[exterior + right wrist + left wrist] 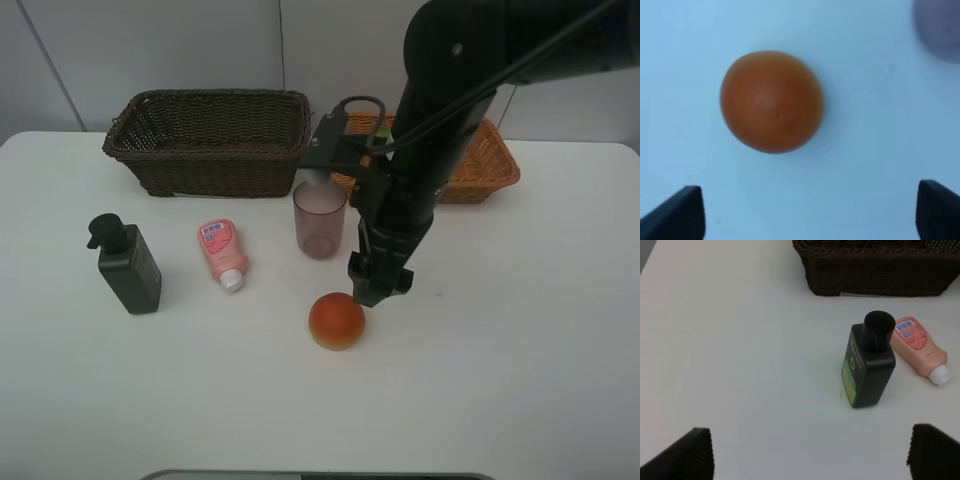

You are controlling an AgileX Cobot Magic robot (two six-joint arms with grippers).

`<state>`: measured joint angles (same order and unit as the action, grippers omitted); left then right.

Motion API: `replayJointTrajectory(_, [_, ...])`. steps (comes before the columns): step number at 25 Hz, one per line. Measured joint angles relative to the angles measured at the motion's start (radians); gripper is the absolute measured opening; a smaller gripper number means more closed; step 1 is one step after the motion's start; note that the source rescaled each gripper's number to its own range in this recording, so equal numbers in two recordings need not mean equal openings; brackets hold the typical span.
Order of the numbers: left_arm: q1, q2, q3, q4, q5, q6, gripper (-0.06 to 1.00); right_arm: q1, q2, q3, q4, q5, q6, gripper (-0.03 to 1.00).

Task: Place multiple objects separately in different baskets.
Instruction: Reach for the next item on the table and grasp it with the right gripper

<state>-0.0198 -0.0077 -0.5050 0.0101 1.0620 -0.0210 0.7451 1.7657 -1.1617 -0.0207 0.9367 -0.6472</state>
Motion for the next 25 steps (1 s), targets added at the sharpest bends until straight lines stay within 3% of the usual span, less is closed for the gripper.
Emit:
replayJointTrajectory(5, [0.000, 0.000, 0.000, 0.000, 0.000, 0.000, 1.00, 0.073, 0.000, 0.038, -0.030, -0.043, -0.174, 0.81])
replayJointTrajectory(10, [0.000, 0.000, 0.000, 0.000, 0.000, 0.000, 1.00, 0.097, 0.038, 0.040, -0.035, -0.100, -0.276, 0.81])
replayJointTrajectory(21, [0.000, 0.000, 0.000, 0.000, 0.000, 0.000, 1.00, 0.097, 0.122, 0.045, -0.017, -0.220, -0.310, 0.81])
replayJointTrajectory(25, [0.000, 0.000, 0.000, 0.000, 0.000, 0.000, 1.00, 0.097, 0.159, 0.045, -0.011, -0.242, -0.310, 0.89])
